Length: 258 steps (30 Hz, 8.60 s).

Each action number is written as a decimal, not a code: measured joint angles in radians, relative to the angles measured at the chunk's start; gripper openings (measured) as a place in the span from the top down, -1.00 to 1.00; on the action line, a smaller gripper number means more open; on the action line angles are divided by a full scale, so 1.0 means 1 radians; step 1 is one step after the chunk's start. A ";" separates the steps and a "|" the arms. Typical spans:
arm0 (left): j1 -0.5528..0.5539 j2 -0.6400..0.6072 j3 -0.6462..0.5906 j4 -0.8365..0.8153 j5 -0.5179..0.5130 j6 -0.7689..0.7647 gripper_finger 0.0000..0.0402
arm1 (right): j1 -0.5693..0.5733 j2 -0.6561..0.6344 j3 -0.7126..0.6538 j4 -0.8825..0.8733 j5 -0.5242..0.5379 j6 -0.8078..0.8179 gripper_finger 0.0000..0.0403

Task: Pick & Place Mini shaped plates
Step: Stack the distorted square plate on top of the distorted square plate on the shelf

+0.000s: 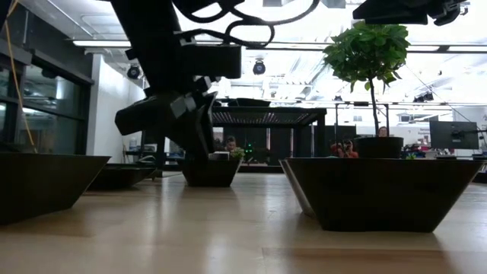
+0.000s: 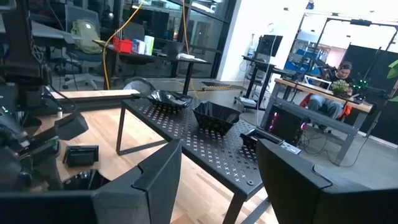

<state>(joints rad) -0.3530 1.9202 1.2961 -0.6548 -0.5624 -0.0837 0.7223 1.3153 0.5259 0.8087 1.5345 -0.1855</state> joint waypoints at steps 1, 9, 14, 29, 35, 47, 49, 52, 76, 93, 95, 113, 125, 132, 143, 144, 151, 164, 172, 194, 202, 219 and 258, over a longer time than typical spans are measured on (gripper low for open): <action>0.003 0.000 0.000 -0.009 0.002 -0.011 0.41 | 0.000 0.000 0.000 -0.001 0.000 0.002 -0.01; 0.022 0.000 0.000 -0.014 0.044 -0.055 0.41 | 0.000 0.000 0.000 -0.004 0.000 0.006 -0.01; 0.030 0.002 0.000 -0.031 0.070 -0.056 0.41 | 0.000 0.000 0.000 -0.004 0.000 0.005 -0.01; 0.033 0.029 -0.001 -0.023 0.085 -0.056 0.45 | 0.000 0.000 0.000 -0.012 0.000 0.005 -0.01; 0.033 0.029 -0.001 -0.026 0.086 -0.053 0.60 | 0.000 0.000 0.000 -0.012 0.000 0.009 -0.01; 0.033 0.014 -0.001 -0.030 0.086 -0.043 0.69 | 0.000 0.000 0.000 -0.014 0.000 0.014 -0.01; 0.033 0.014 -0.002 -0.034 0.086 -0.042 0.69 | 0.000 0.000 0.000 -0.014 0.000 0.014 -0.01; 0.033 0.014 -0.001 -0.033 0.086 -0.042 0.69 | 0.000 0.000 0.000 -0.014 0.000 0.014 -0.01; 0.033 -0.004 -0.001 -0.052 0.082 -0.044 0.69 | 0.000 -0.001 0.000 -0.024 0.000 0.029 -0.01; 0.040 0.004 -0.002 -0.050 0.102 -0.048 0.69 | 0.000 -0.001 0.000 -0.026 0.000 0.030 -0.01; 0.041 0.004 -0.002 -0.040 0.090 -0.049 0.69 | 0.000 -0.001 0.000 -0.026 -0.001 0.030 -0.01; 0.046 0.004 -0.002 -0.052 0.094 -0.045 0.97 | 0.000 -0.001 0.000 -0.026 0.000 0.031 -0.01; 0.038 -0.038 -0.002 -0.061 0.115 -0.034 0.99 | 0.000 -0.001 0.000 -0.026 0.000 0.048 -0.01; 0.009 -0.110 0.001 -0.061 0.110 -0.026 1.00 | 0.000 -0.001 0.000 -0.026 0.000 0.054 -0.01; -0.003 -0.134 0.328 -0.350 -0.046 0.080 1.00 | 0.000 -0.001 0.000 -0.026 0.000 0.055 -0.01; 0.000 -0.134 0.362 -0.373 -0.069 0.079 1.00 | 0.000 -0.001 0.000 -0.026 0.000 0.055 -0.01; 0.066 -0.134 0.528 -0.403 -0.127 0.129 1.00 | 0.000 -0.001 0.000 -0.026 0.000 0.065 -0.01; 0.415 -0.134 0.629 -0.422 0.096 0.288 1.00 | 0.000 -0.001 0.000 -0.052 0.000 0.078 -0.01; 0.539 -0.133 0.607 -0.409 0.183 0.316 1.00 | 0.000 -0.001 0.000 -0.066 0.000 0.081 -0.01; 0.629 -0.018 0.605 -0.313 0.232 0.288 1.00 | -0.003 -0.001 0.000 -0.075 0.003 0.086 -0.01; 0.629 -0.018 0.606 -0.328 0.217 0.219 1.00 | -0.003 -0.001 0.000 -0.087 0.003 0.107 -0.01; 0.628 -0.018 0.606 -0.347 0.234 0.105 1.00 | -0.003 -0.001 0.000 -0.087 0.003 0.118 -0.01; 0.496 -0.033 0.608 -0.479 0.276 0.286 0.62 | 0.002 -0.012 0.000 -0.069 0.004 0.131 -0.01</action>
<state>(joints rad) 0.1426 1.8873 1.9041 -1.1334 -0.2862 0.2028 0.7247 1.3038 0.5259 0.7396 1.5383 -0.0543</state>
